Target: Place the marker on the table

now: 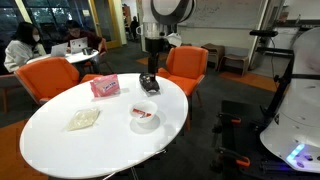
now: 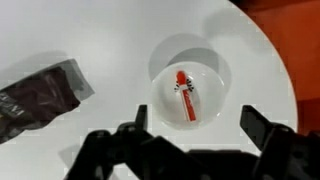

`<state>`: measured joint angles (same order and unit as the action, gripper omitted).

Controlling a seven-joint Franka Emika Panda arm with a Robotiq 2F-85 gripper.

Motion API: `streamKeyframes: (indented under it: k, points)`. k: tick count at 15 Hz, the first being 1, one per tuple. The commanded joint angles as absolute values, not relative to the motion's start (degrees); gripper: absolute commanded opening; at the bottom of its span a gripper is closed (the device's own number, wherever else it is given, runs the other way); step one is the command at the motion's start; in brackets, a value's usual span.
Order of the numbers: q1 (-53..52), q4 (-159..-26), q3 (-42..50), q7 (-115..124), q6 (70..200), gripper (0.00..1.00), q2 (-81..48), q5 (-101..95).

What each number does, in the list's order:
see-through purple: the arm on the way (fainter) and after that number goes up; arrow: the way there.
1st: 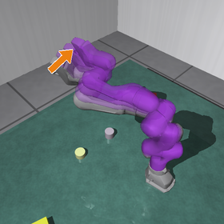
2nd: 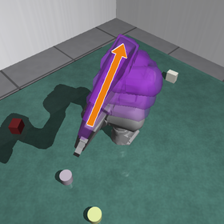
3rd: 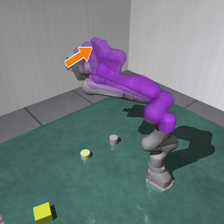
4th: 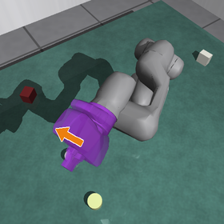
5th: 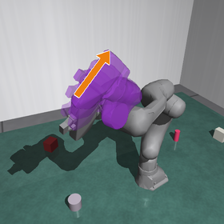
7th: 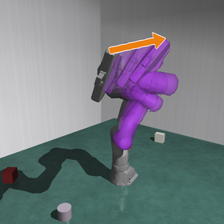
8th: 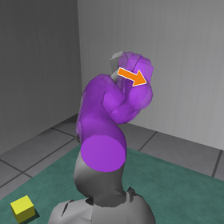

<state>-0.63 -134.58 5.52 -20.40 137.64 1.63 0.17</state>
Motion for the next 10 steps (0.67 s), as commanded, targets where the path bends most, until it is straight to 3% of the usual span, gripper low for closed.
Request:
streamKeyframes:
  k: [1, 10]
  points:
    - [0.17, -128.87, 3.55, -26.39, 138.43, 1.0, -6.84, -2.47]
    - [0.75, -124.55, 1.01, -23.94, 138.77, 1.0, -16.58, -11.11]
